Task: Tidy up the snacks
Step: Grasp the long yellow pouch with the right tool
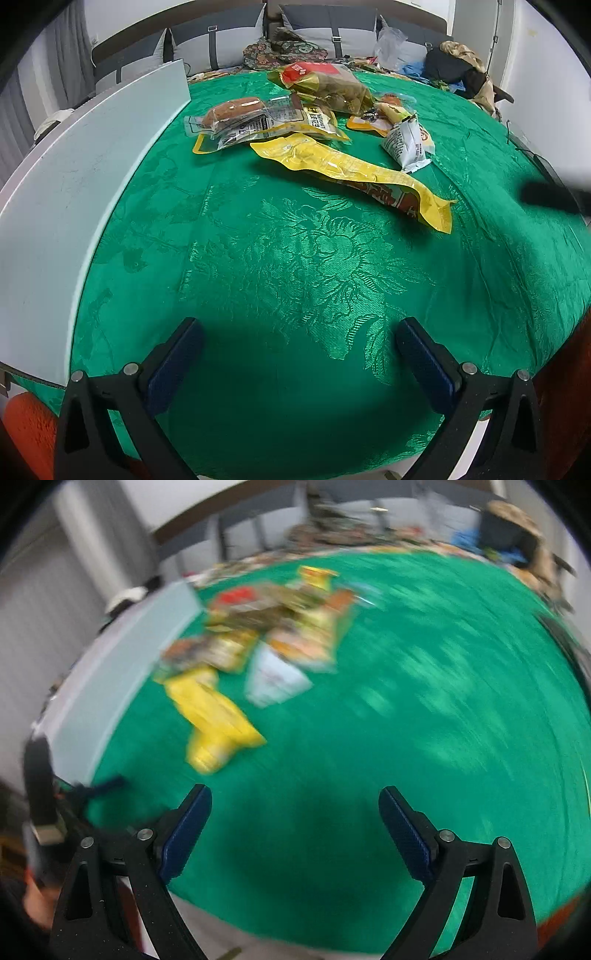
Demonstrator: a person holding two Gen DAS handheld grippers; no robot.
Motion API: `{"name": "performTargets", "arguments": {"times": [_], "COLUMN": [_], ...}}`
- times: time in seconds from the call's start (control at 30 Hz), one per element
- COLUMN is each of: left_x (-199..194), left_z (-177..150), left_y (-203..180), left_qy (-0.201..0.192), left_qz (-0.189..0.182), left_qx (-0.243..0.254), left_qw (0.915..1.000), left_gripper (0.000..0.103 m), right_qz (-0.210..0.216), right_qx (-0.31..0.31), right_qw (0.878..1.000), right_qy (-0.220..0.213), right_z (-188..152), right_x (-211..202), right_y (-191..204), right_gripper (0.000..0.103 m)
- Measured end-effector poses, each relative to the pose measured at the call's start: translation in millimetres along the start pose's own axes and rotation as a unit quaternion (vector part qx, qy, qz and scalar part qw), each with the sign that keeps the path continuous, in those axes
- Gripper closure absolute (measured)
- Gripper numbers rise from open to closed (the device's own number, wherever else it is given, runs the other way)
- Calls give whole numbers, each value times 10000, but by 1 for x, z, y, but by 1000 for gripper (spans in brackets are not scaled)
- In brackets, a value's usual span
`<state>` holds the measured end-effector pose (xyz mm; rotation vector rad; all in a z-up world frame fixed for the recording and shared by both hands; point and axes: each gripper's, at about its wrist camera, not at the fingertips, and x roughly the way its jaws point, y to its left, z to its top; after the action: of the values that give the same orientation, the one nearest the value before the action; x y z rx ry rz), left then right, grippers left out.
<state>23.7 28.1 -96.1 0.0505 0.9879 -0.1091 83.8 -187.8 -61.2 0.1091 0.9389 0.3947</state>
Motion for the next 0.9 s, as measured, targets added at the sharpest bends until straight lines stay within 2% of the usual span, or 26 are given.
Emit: {"name": "performTargets", "arguments": {"times": [0.07,0.17,0.23,0.3,0.37,0.4,0.43,0.47,0.5,0.57,0.67,0.77,0.83,0.9], "left_x": [-1,-4,-5,-6,-6,-6,-5,-5,-5,-5,-4,-5,-5,-4], "left_z": [-1,-5,-6,-6,-6,-6,-6,-6,-6,-5,-6,-7,-8,-7], "left_y": [1,2,3,4,4,4,3,3,4,4,4,2,1,1], "left_qy": [18,17,28,25,25,26,18,8,8,0,-29,-66,-102,-129], "left_qz": [-37,-86,-111,-123,-116,-108,-96,-85,-80,-68,-53,-29,-2,32], "left_qx": [41,95,114,121,115,102,88,75,67,55,43,26,0,-40], "left_qw": [10000,9999,9999,9998,9999,9999,9999,9999,9999,10000,10000,10000,9999,9999], "left_gripper": [0,0,0,0,0,0,0,0,0,0,0,0,0,0], "right_qz": [219,263,79,-286,-395,-351,-441,-464,-356,-205,-336,-394,-542,-678], "right_qx": [-320,-968,-1391,-1738,-1823,-1785,-1853,-1921,-1896,-1734,-1796,-1612,-1273,-924], "right_qw": [9988,9901,9815,9739,9708,9709,9709,9704,9715,9733,9717,9768,9836,9885], "right_qy": [301,983,1313,1429,1511,1555,1453,1386,1378,1492,1495,1356,1157,983], "right_z": [29,55,60,59,54,50,44,40,35,24,-3,-29,-46,-49], "right_x": [24,74,103,120,127,127,121,116,108,94,70,44,24,12], "right_y": [24,64,87,99,103,102,102,101,98,87,70,45,22,-2], "right_gripper": [9,12,12,12,14,18,35,45,60,61,61,61,61,61]}}
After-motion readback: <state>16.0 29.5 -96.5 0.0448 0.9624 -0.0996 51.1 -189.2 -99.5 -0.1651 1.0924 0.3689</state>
